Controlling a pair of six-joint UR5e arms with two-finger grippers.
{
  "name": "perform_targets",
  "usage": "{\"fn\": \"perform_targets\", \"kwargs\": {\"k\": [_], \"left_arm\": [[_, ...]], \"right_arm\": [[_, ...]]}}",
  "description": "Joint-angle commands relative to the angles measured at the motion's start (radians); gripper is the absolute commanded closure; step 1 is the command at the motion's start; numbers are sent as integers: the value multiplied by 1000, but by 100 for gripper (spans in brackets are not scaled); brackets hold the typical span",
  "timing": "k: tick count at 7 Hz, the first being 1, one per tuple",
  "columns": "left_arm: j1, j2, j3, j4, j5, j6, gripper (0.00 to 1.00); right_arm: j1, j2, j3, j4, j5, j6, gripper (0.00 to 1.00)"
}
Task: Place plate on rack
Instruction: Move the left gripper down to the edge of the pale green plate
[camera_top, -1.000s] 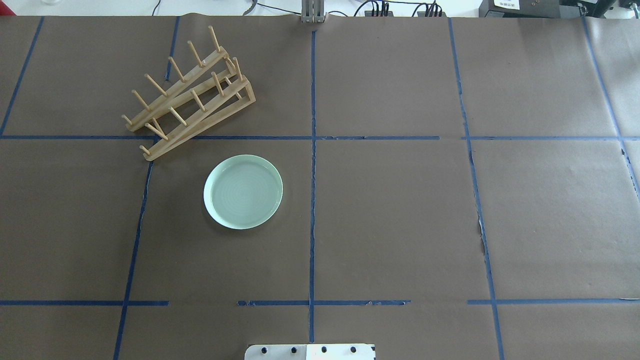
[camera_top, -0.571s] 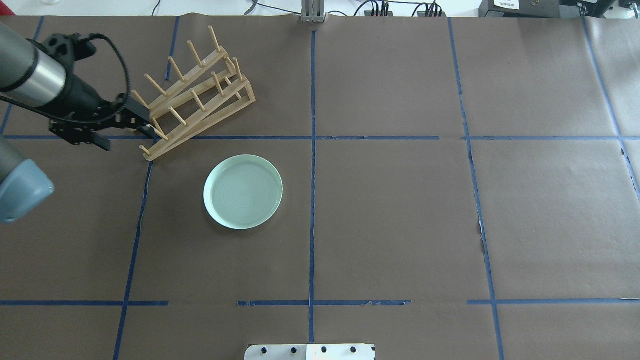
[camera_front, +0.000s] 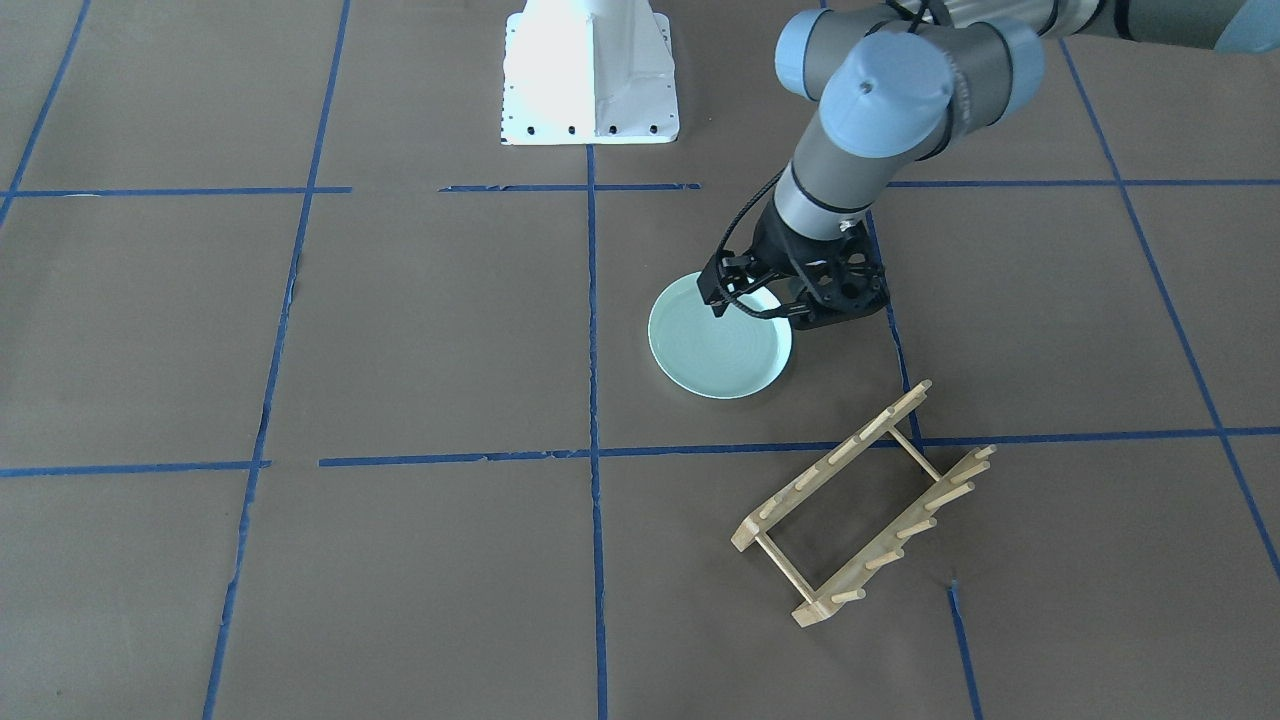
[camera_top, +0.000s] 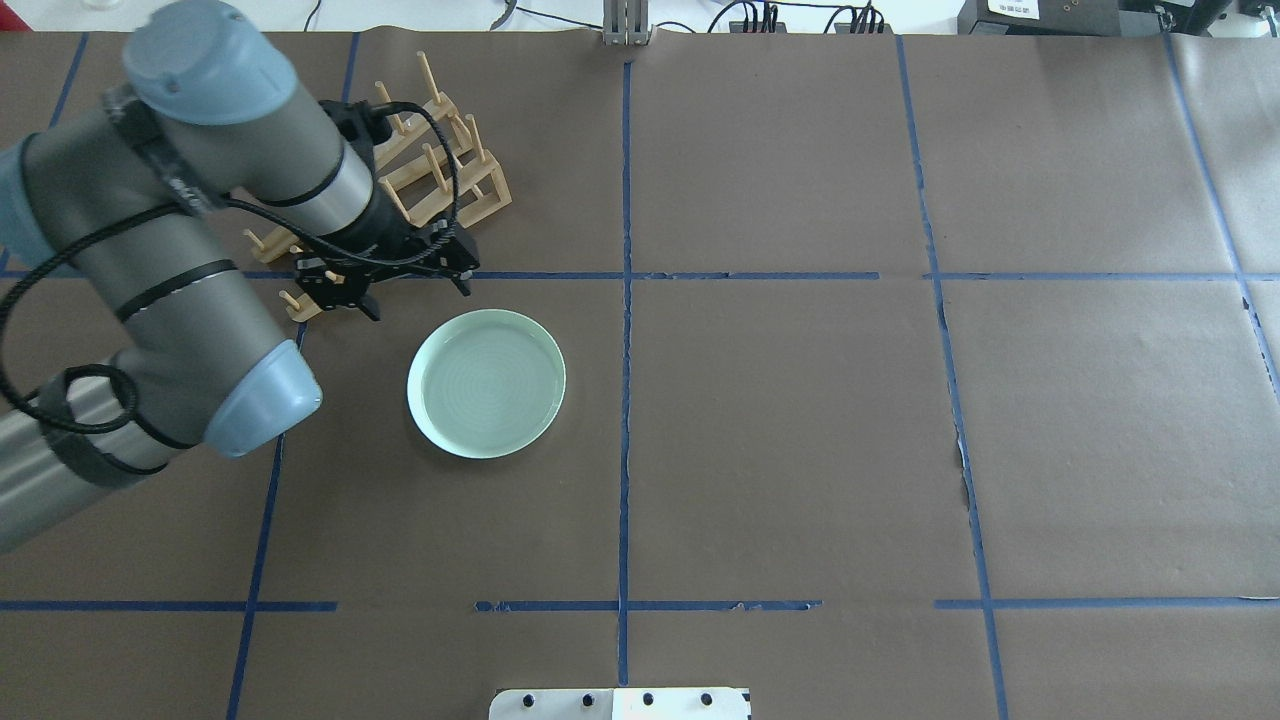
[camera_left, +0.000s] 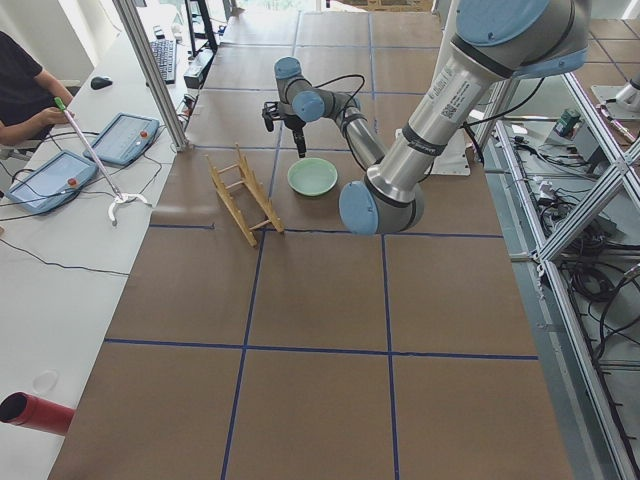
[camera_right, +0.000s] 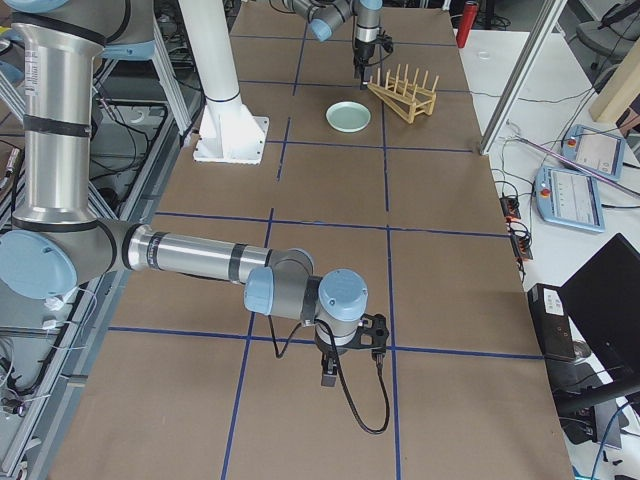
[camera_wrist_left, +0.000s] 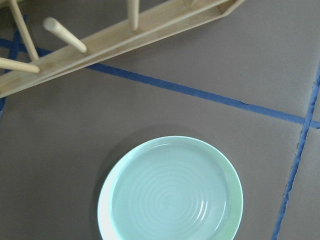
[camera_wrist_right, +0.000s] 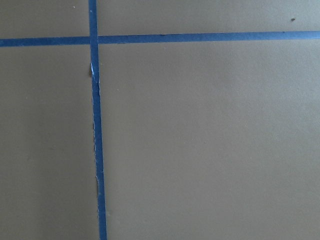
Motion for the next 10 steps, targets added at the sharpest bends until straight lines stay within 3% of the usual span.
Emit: {"fn": "perform_targets", "kwargs": {"k": [1, 3, 4, 6, 7, 8, 9, 10], "left_arm": [[66, -92, 198, -43, 62, -28, 0], [98, -103, 255, -101, 120, -80, 8], [98, -105, 256, -103, 120, -85, 18], [98, -105, 259, -118, 120, -85, 61], [97, -103, 259, -120, 120, -85, 67], [98, -99, 261, -120, 120, -87, 79], [98, -97, 259, -118, 120, -90, 100], [95, -96, 259, -117, 117, -99, 100]], "right_arm": [[0, 0, 0, 0, 0, 0, 0], [0, 0, 0, 0, 0, 0, 0], [0, 0, 0, 0, 0, 0, 0], [0, 0, 0, 0, 0, 0, 0], [0, 0, 0, 0, 0, 0, 0], [0, 0, 0, 0, 0, 0, 0], [0, 0, 0, 0, 0, 0, 0], [0, 0, 0, 0, 0, 0, 0]]}}
